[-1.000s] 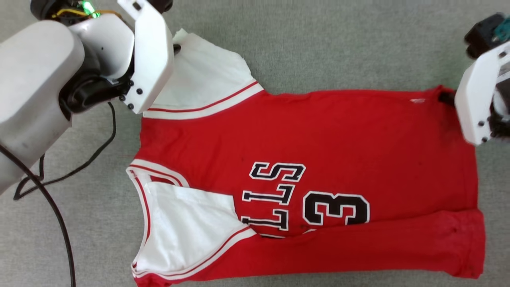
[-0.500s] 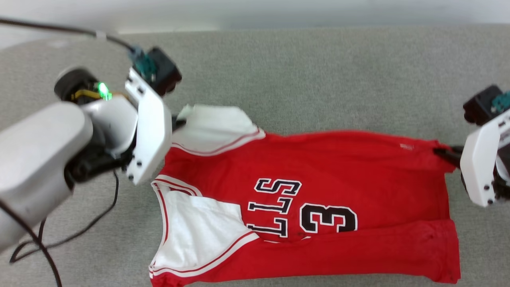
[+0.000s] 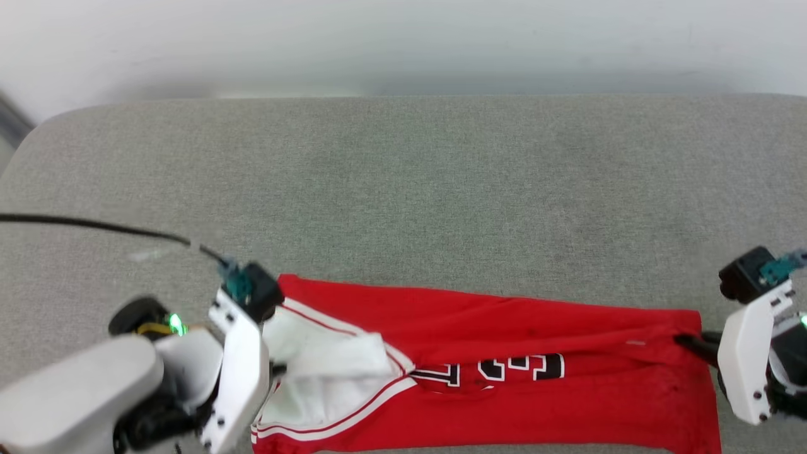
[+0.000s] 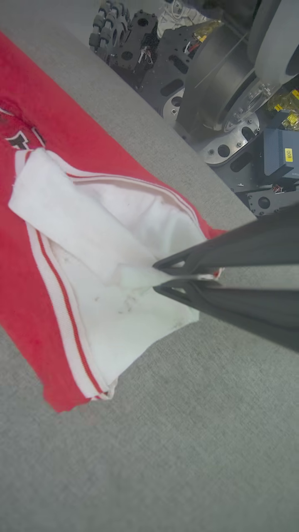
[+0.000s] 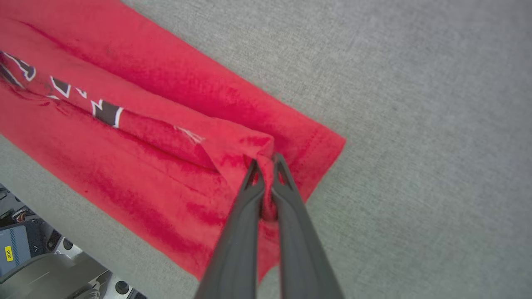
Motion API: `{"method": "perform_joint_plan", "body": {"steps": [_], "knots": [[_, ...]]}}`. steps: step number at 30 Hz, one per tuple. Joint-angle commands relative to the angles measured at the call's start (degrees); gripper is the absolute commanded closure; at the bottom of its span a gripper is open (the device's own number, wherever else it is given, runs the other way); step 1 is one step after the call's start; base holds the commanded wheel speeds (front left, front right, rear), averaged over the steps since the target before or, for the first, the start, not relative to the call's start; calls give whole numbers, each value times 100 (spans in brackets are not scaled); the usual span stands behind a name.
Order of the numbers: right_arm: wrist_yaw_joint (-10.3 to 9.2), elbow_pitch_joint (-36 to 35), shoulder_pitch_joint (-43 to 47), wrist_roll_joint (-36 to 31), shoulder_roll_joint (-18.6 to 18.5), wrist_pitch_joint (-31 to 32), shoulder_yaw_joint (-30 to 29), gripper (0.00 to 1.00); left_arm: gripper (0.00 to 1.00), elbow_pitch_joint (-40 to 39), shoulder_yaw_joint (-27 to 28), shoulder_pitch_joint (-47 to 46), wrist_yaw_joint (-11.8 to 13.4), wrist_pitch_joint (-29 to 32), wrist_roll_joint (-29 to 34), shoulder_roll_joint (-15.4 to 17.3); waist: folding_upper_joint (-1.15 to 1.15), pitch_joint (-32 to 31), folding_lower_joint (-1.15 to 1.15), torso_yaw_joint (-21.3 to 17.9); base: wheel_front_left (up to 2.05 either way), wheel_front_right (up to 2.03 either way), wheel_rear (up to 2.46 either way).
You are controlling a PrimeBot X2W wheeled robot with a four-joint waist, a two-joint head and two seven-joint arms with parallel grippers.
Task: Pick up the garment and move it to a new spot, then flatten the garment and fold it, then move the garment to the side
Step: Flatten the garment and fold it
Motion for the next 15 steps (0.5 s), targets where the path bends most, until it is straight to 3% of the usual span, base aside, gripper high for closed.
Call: {"method": "perform_joint_plan", "body": {"steps": [1, 5, 10, 11, 12, 13, 14, 15], "knots": [[-4, 16, 140, 30, 11, -51, -37, 100, 100, -16, 9, 188, 39, -45, -17, 24, 0, -11, 1, -3, 0, 0, 0], [-4, 78, 427, -13, 36, -115, -58, 100, 100, -17, 9, 620, 138, -131, 37, 5, 0, 7, 1, -13, 0, 0, 0], [-4, 337, 620, -137, 272, -101, -22, 100, 98, 326, 7, 1026, 150, -302, 14, -269, 0, 105, 1, -53, 0, 0, 0], [-4, 422, 655, -151, 341, -112, -25, 100, 74, 419, 8, 1076, 136, -339, 21, -323, 0, 114, 1, -61, 0, 0, 0], [-4, 485, 673, -176, 406, -128, -19, 89, 14, 497, 6, 1085, 108, -419, 131, -355, 0, 119, 1, -69, 0, 0, 0], [-4, 528, 675, -208, 437, -154, -19, 42, 0, 571, 15, 1087, 122, -516, 171, -399, 0, 118, 1, -68, 0, 0, 0], [-5, 547, 665, -233, 460, -211, -46, 0, 0, 641, 14, 1078, 132, -602, 258, -422, 0, 108, 1, -68, 0, 0, 0], [-6, 526, 665, -221, 479, -260, -78, 0, 0, 661, 18, 1074, 140, -675, 329, -421, 0, 91, 1, -74, 0, 0, 0]]}}
